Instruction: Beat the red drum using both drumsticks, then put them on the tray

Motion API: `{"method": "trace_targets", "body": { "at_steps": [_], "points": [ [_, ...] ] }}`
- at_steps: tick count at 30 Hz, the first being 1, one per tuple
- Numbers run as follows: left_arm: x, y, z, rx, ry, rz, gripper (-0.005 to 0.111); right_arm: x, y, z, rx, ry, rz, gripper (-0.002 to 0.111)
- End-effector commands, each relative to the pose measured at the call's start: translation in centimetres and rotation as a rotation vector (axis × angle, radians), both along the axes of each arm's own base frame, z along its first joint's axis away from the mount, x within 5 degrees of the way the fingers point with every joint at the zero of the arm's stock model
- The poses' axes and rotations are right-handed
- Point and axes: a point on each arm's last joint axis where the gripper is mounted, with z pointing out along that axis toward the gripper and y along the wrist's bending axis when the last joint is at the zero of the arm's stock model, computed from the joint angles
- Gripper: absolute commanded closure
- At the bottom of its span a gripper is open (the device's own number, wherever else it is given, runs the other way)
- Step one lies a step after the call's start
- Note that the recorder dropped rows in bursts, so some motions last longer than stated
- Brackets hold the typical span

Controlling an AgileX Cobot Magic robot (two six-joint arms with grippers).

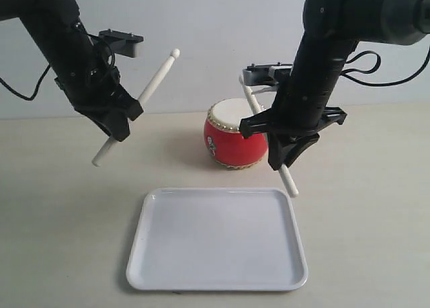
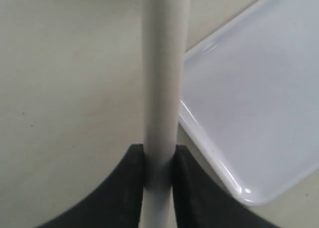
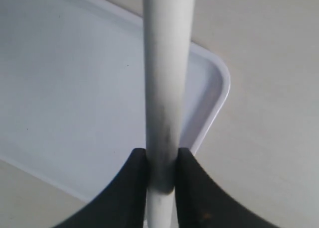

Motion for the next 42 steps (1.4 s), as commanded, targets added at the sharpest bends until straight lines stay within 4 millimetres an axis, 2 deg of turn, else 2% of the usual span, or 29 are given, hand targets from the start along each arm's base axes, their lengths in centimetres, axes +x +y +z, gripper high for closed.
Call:
{"method": "trace_targets", "body": {
  "at_steps": [1,6,7,9,10,11,12,13,14,15,17,19,24,28,31,35,37,42],
  "points": [
    [-0.3,0.3,-1.3,0.017,0.043,0.006,0.107,0.5,0.0,-0.4,-0.005,-0.005,0.000,0.108],
    [-0.6,-0.1,-2.2,-0.016,0.088,0.011,0.107,1.3,0.3,-5.4,-0.045,0.110,-0.028,0.108],
    [-0.7,-0.1,-2.4,-0.016,0.095,0.012,0.107,1.3,0.5,-6.1,-0.033,0.133,-0.034,0.108],
    [-0.8,0.0,-2.8,-0.010,0.109,0.012,0.107,1.2,0.9,-6.2,0.002,0.152,-0.048,0.108],
    [-0.9,0.0,-2.9,-0.009,0.111,0.005,0.107,1.2,0.9,-5.8,0.015,0.147,-0.048,0.108],
    [-0.9,0.0,-2.9,-0.009,0.111,0.000,0.107,1.2,0.9,-3.9,0.027,0.096,-0.036,0.108],
    [-0.9,0.0,-2.9,-0.013,0.110,-0.003,0.107,1.2,0.8,-2.8,0.026,0.063,-0.029,0.108],
    [-0.9,-0.1,-2.8,-0.022,0.111,-0.009,0.107,1.2,0.3,0.2,0.012,-0.031,-0.018,0.108],
    [-0.9,-0.2,-2.8,-0.030,0.114,-0.008,0.107,1.0,0.1,1.6,0.009,-0.070,-0.014,0.108],
    [-0.8,-0.4,-3.1,-0.043,0.122,-0.028,0.107,0.5,-0.5,4.0,-0.008,-0.139,-0.006,0.108],
    [0.1,-0.9,-3.7,-0.059,0.123,-0.031,0.107,0.0,-1.4,6.0,-0.050,-0.209,0.001,0.108],
    [0.8,-1.6,-3.7,-0.066,0.103,-0.042,0.107,-0.2,-2.0,6.8,-0.052,-0.229,-0.010,0.108],
    [2.1,-2.8,-5.2,-0.082,0.108,-0.065,0.107,0.2,-4.0,5.9,-0.066,-0.195,-0.064,0.108],
    [2.4,-3.5,-7.5,-0.068,0.145,-0.093,0.107,0.0,-4.8,4.7,-0.085,-0.152,-0.069,0.108],
    [2.5,-4.3,-7.3,-0.074,0.129,-0.114,0.107,-0.2,-4.7,4.2,-0.081,-0.135,-0.052,0.108],
    [2.6,-5.7,-6.0,-0.098,0.080,-0.151,0.107,-0.2,-4.7,4.2,-0.071,-0.130,-0.050,0.108],
    [2.6,-6.1,-6.2,-0.098,0.083,-0.158,0.107,-0.2,-4.7,4.2,-0.071,-0.130,-0.050,0.108],
    [2.6,-5.7,-10.1,-0.030,0.163,-0.149,0.107,-0.2,-4.7,4.2,-0.071,-0.130,-0.050,0.108]
  ]
}}
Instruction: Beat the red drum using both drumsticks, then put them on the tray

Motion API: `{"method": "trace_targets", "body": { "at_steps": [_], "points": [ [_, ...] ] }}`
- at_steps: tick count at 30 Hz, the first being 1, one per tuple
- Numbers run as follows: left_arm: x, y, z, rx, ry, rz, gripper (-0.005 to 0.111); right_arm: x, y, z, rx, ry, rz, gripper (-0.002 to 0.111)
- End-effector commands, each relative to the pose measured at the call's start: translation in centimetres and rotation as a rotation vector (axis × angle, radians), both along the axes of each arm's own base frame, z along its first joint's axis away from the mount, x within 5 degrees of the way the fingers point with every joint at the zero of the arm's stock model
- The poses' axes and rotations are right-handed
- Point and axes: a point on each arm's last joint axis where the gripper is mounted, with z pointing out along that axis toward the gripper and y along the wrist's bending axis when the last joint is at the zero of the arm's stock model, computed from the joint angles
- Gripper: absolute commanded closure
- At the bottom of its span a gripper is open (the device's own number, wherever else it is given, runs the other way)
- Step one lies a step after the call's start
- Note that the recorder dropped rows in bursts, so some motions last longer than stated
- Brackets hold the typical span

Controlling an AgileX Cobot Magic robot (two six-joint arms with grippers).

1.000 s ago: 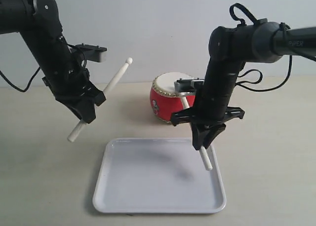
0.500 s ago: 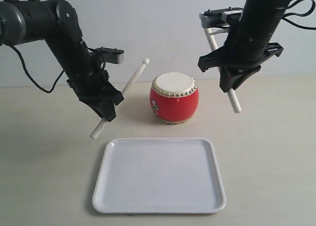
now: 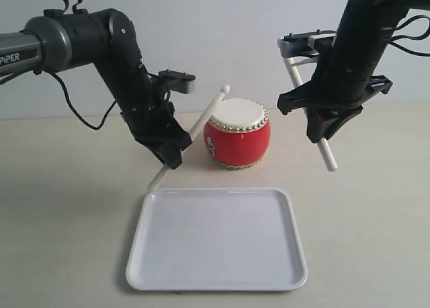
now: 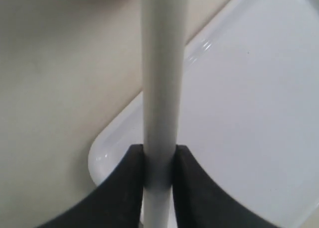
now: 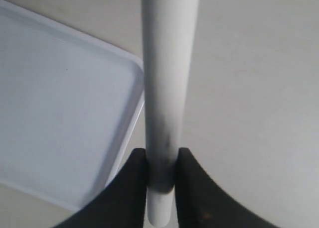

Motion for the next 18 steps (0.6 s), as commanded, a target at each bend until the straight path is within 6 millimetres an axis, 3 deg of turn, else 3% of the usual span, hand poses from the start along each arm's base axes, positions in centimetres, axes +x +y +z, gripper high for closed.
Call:
{"method": "trace_targets", "body": {
  "at_steps": [1,3,5,13,18],
  "points": [
    [0.0,0.8,-4.0,0.070,0.084,0.008,0.107,0.0,-0.2,0.2,0.004,-0.008,0.004,0.108],
    [-0.2,1.2,-4.9,0.084,0.111,0.012,0.107,0.0,-0.2,0.2,0.004,-0.008,0.006,0.108],
    [-0.2,1.3,-4.5,0.077,0.110,0.022,0.107,0.0,-0.2,0.2,0.006,-0.008,0.006,0.108],
    [-0.4,2.6,4.4,-0.037,-0.066,0.056,0.107,-0.1,2.0,-1.1,0.114,0.055,0.056,0.108],
    [-1.0,3.2,6.8,-0.073,-0.097,0.086,0.107,0.1,3.6,-3.9,0.096,0.124,0.078,0.108]
  ]
}}
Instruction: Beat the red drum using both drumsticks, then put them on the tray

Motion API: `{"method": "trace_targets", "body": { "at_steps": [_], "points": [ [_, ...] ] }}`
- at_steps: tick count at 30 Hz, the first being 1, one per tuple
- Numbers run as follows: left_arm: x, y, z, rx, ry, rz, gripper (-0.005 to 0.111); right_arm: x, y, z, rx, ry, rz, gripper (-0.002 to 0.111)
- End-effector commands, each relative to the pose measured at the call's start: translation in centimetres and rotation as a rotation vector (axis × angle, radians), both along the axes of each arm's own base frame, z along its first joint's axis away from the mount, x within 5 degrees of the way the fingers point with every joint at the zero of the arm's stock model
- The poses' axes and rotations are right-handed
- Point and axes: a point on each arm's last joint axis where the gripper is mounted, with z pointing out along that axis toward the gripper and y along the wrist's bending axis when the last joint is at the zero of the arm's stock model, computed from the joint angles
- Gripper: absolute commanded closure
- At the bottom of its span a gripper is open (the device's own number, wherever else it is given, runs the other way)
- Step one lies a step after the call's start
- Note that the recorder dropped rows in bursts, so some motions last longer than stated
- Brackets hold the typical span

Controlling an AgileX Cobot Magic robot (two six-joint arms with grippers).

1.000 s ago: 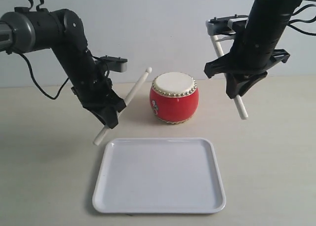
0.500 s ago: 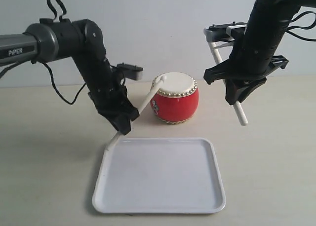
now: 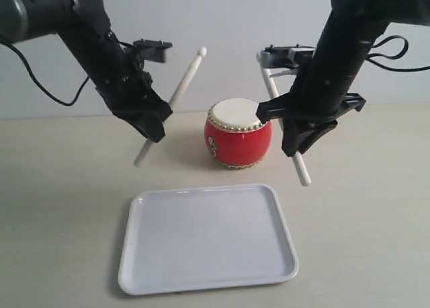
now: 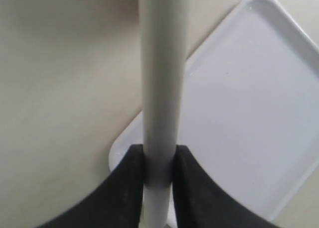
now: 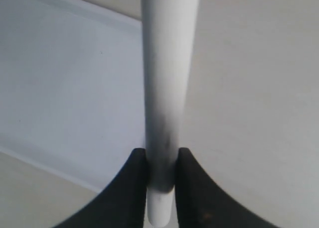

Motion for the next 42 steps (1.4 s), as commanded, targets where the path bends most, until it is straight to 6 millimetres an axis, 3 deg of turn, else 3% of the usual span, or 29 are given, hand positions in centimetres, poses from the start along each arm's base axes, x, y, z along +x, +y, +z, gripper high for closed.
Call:
{"method": "trace_targets", "body": {
  "at_steps": [1,6,10,12,15,17,19,24,29,36,42],
  "points": [
    [-0.4,0.4,1.5,-0.027,-0.014,0.026,0.107,0.3,1.4,-2.8,-0.014,0.059,0.032,0.108],
    [-1.0,0.7,0.5,-0.004,0.023,0.030,0.107,1.0,1.9,-7.5,-0.039,0.182,-0.033,0.108],
    [-1.5,1.1,-0.4,0.021,0.056,0.031,0.107,0.9,2.7,-8.6,0.026,0.234,-0.036,0.108],
    [-1.5,1.1,-0.5,0.021,0.063,0.041,0.107,0.8,2.6,-7.3,0.033,0.198,-0.013,0.108],
    [-2.2,1.3,-0.6,0.016,0.102,0.087,0.107,-0.1,1.8,-1.7,0.040,0.059,0.003,0.108],
    [-3.0,2.1,-1.4,0.035,0.141,0.098,0.107,-1.3,1.8,0.3,0.072,0.030,0.011,0.108],
    [-4.0,3.6,-2.2,0.037,0.200,0.135,0.107,-2.3,2.2,0.1,0.035,0.021,0.099,0.108],
    [-8.3,7.0,-3.4,-0.084,0.327,0.235,0.107,-4.4,5.7,-3.6,-0.168,0.051,0.294,0.108],
    [-11.0,7.9,-4.1,-0.060,0.314,0.235,0.107,-4.9,7.7,-7.6,-0.243,0.121,0.390,0.108],
    [-12.4,8.4,-4.8,-0.046,0.297,0.232,0.107,-5.0,8.3,-10.9,-0.319,0.170,0.467,0.108],
    [-12.1,8.4,-4.8,-0.051,0.273,0.243,0.107,-4.6,8.7,-11.1,-0.313,0.162,0.482,0.108]
  ]
}}
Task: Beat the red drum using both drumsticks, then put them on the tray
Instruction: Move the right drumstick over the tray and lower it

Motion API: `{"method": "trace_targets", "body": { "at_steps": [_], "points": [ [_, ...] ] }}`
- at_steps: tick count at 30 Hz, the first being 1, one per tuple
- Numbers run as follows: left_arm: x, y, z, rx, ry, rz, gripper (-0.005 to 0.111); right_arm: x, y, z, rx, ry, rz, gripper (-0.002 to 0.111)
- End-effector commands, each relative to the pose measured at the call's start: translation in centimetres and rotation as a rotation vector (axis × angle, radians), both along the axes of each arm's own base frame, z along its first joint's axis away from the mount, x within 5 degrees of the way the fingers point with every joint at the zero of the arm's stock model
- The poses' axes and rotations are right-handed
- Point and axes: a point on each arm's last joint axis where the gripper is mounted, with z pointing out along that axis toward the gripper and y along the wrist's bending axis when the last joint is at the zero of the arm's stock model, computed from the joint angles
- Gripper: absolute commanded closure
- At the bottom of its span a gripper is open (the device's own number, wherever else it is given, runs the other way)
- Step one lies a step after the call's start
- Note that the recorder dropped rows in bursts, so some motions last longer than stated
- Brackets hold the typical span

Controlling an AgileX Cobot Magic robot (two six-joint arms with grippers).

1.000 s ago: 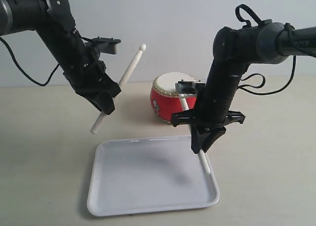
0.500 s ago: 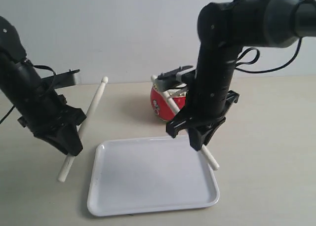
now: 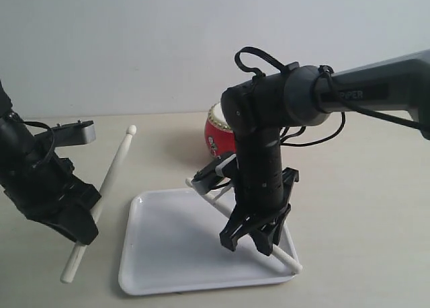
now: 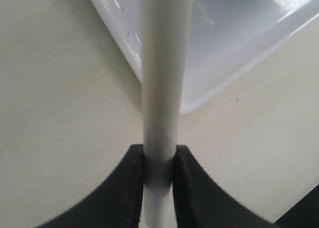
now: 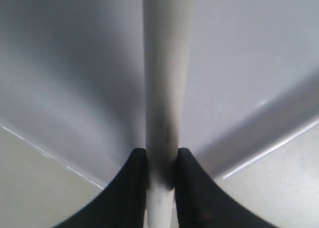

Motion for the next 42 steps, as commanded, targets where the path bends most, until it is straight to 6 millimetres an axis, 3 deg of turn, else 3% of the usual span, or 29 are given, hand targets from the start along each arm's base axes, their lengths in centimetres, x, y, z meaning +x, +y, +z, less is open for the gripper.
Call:
{"method": "trace_targets", "body": {
  "at_steps": [1,5,10,35,42],
  "points": [
    [0.2,0.0,0.3,-0.008,-0.042,0.015,0.107,0.6,0.5,0.4,0.022,-0.026,0.021,0.108],
    [0.4,0.0,0.3,-0.009,-0.066,0.024,0.107,1.0,1.2,1.1,0.072,-0.034,0.015,0.108],
    [0.5,0.0,0.3,-0.010,-0.073,0.028,0.107,0.8,1.9,0.3,0.109,0.014,-0.065,0.108],
    [0.6,0.0,0.3,-0.010,-0.086,0.032,0.107,1.1,1.7,-1.5,0.054,0.022,-0.108,0.108],
    [0.6,0.0,0.3,-0.014,-0.083,0.035,0.107,1.1,1.7,-1.5,0.054,0.022,-0.108,0.095]
  ]
}}
